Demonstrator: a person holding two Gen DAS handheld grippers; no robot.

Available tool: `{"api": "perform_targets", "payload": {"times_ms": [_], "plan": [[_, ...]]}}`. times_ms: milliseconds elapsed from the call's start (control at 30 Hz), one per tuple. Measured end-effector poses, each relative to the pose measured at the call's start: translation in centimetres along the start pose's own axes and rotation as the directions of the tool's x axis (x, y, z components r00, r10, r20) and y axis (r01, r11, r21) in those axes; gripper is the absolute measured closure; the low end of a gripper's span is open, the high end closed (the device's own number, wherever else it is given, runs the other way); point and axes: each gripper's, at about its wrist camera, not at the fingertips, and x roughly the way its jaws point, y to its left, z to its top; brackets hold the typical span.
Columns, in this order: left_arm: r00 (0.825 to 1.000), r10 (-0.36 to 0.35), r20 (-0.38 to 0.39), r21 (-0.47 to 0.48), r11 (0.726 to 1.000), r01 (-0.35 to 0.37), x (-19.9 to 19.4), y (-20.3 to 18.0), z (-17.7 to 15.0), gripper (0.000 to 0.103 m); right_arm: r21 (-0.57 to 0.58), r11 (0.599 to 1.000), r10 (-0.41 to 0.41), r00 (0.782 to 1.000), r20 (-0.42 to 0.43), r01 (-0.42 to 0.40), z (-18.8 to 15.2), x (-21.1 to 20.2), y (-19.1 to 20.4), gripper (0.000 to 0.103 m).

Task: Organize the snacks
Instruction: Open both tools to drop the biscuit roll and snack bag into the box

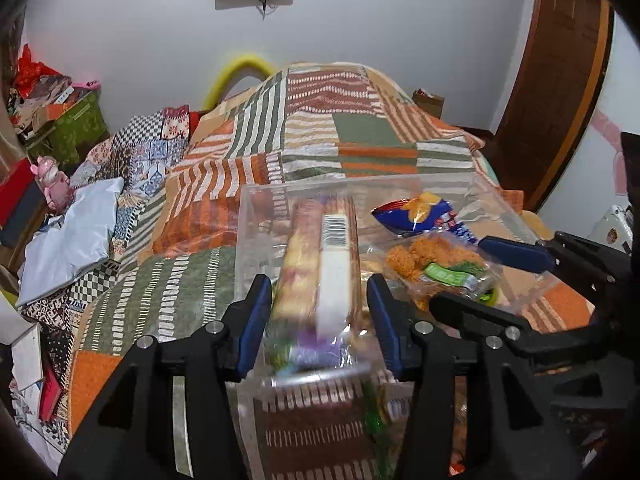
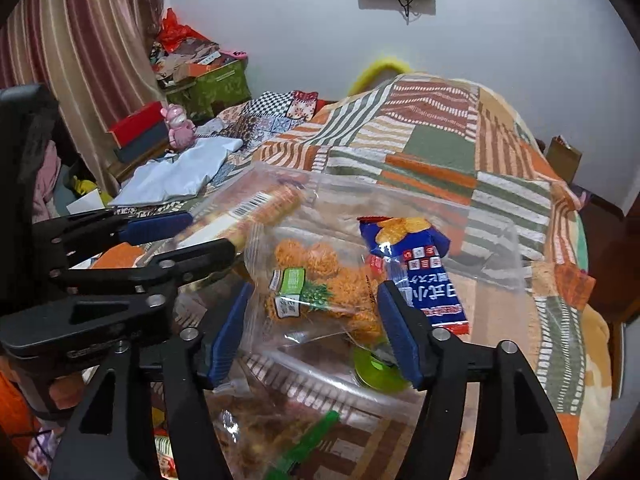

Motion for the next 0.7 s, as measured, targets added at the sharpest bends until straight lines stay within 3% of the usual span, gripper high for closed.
{"api": "perform_targets", "payload": {"times_ms": [367, 700], "plan": [[0.998, -0.021, 0.063, 0.015, 1.000, 0.020, -5.9, -1.2, -1.3, 0.040, -0.011, 0.998, -0.067, 0.994, 0.089, 0.068, -0.9, -5.7, 0.3, 0.032], [0.995, -0.041, 0.095, 0.020, 0.999, 0.039, -10.3, -2.3, -4.6, 0.034, 0.019, 0.993, -0.118, 0.982, 0.144, 0.117, -4.1, -10.4, 0.0, 0.026]]}}
